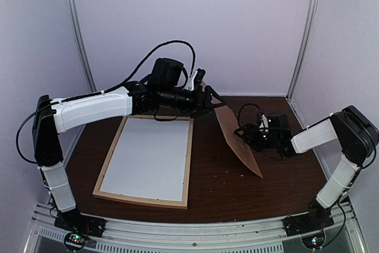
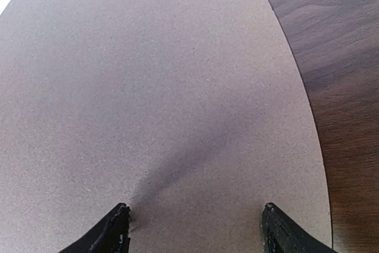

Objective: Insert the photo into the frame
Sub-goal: Turn over the backboard.

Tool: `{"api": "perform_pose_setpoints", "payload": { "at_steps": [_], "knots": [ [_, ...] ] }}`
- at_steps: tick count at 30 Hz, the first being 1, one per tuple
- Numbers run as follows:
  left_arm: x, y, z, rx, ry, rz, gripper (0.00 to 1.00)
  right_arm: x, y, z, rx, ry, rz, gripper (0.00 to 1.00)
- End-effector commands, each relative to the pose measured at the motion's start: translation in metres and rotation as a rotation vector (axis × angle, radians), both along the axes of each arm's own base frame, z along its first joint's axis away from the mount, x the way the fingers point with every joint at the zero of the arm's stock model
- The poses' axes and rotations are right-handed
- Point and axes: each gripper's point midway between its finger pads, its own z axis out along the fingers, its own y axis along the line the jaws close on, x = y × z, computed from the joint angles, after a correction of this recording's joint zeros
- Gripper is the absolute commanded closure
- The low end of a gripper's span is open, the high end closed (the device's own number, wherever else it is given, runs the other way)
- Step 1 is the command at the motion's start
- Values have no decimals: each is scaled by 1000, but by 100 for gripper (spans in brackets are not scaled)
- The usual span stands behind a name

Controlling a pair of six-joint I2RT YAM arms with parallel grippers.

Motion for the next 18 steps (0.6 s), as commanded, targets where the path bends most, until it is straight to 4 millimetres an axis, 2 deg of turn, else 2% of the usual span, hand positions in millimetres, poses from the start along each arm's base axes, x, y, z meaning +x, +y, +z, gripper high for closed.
{"api": "perform_pose_setpoints", "payload": {
  "at_steps": [1, 10, 18],
  "knots": [
    [-43, -42, -24, 11, -56, -146, 31, -143, 87, -45, 126, 363, 548, 24],
    [-39, -40, -23, 44, -81, -121, 30, -148, 109, -33, 195, 350, 577, 24],
    [-34, -32, -31, 99, -85, -78, 30, -145, 115, -21, 196, 334, 586, 24]
  ]
}}
